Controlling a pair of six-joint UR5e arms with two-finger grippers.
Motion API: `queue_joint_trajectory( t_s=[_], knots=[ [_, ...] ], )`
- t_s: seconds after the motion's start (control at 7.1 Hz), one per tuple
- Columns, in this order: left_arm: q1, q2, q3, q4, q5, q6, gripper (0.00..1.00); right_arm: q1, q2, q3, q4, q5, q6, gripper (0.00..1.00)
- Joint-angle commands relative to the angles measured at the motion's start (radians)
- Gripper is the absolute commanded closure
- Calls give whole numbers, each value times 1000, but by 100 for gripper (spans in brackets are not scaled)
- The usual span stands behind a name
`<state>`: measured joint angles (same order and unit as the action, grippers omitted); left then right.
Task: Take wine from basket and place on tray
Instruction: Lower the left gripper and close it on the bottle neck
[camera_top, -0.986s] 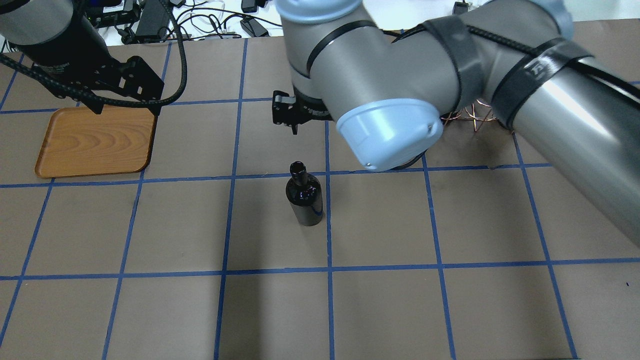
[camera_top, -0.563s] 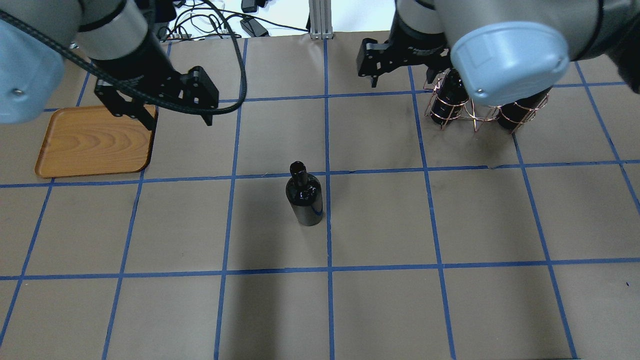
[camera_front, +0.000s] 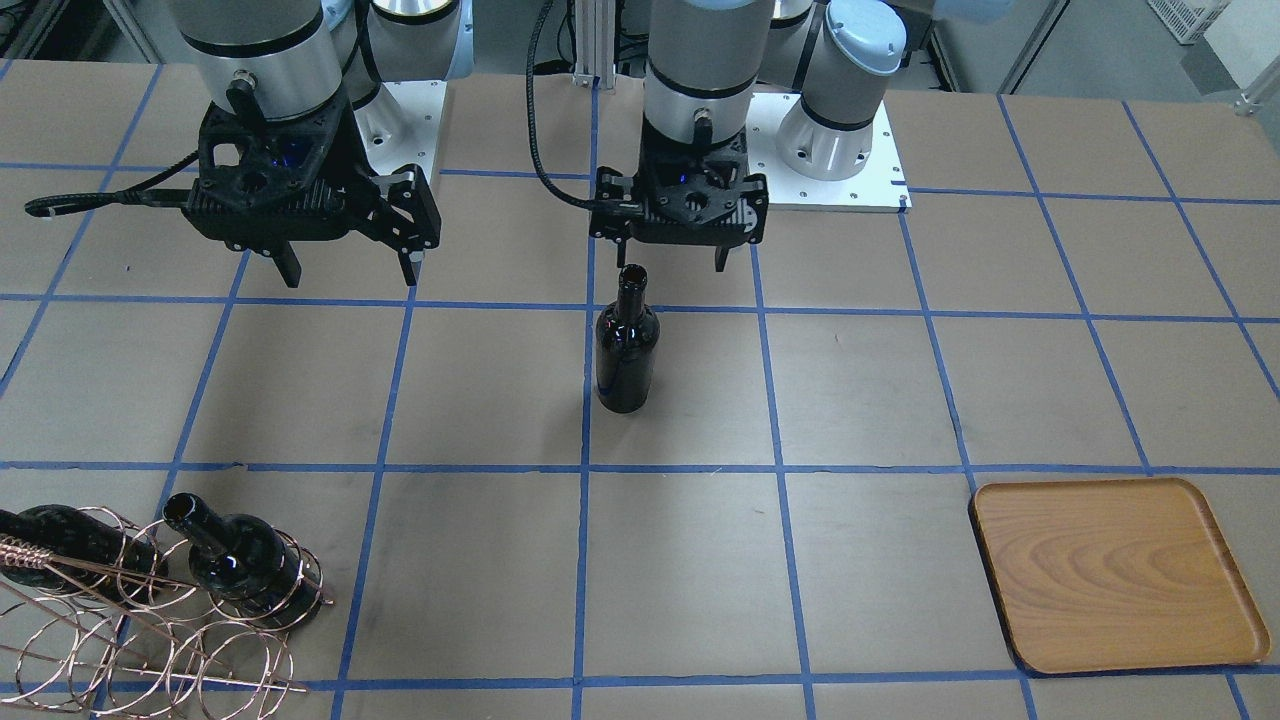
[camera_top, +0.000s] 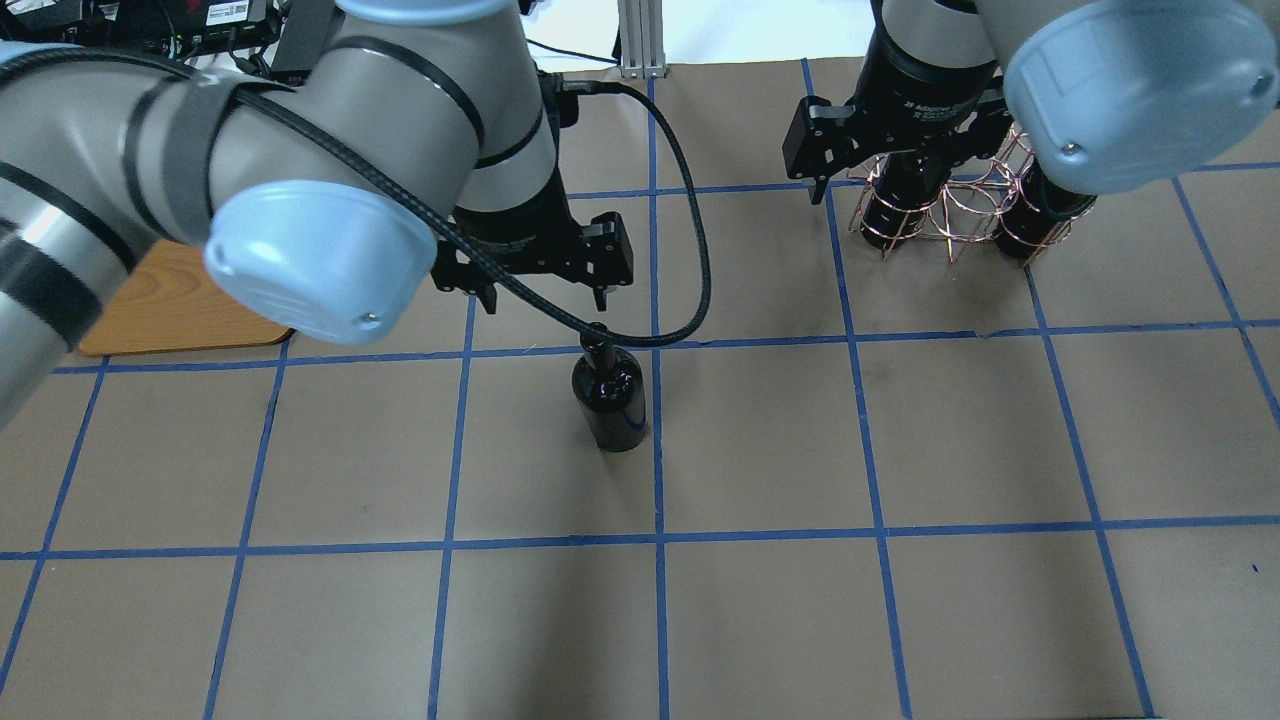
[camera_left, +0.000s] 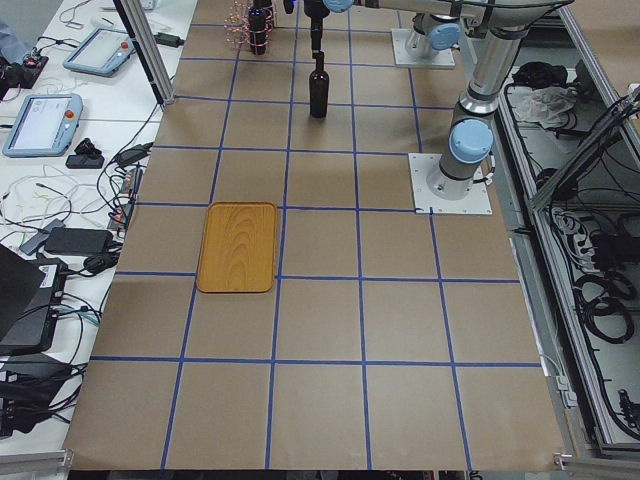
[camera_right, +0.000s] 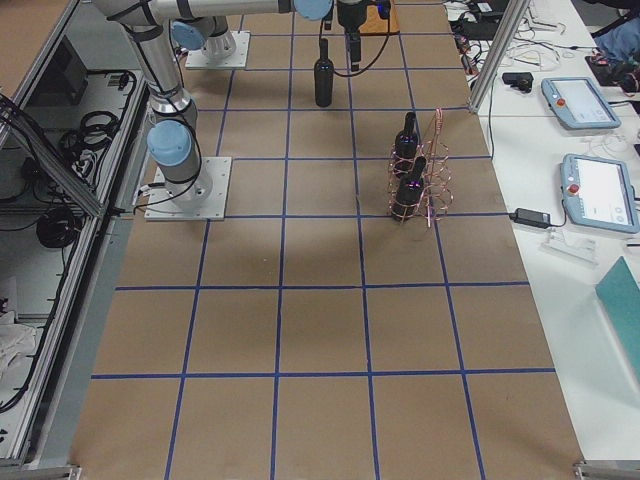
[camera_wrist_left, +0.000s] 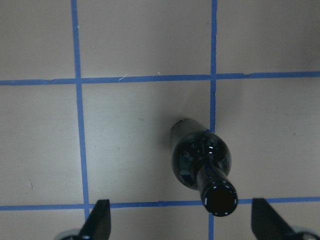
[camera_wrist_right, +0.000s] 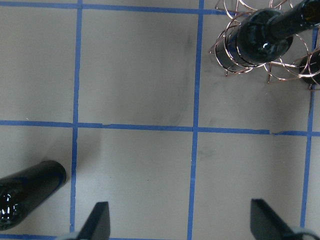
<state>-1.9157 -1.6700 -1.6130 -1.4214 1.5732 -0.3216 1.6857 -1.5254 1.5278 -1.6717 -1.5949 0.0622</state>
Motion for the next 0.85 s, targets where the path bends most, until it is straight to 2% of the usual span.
queue_joint_trajectory(
  t_s=[0.0,0.28,0.42,0.56,0.7],
  knots=[
    [-46,-60,-42,93,-13,-22,0,-1,-1,2,9,-14,-2,0],
    [-49,-79,-42,93,-39,-22,3,-4,-10,0,35,-8,-2,0],
    [-49,-65,-45,85,-38,-11,11,-1,-27,2,33,1,-2,0],
    [-49,-47,-56,87,-30,-1,14,-3,-22,3,39,-11,-2,0],
    [-49,-46,-57,87,-29,-1,25,-1,-18,8,40,-8,-2,0]
  ],
)
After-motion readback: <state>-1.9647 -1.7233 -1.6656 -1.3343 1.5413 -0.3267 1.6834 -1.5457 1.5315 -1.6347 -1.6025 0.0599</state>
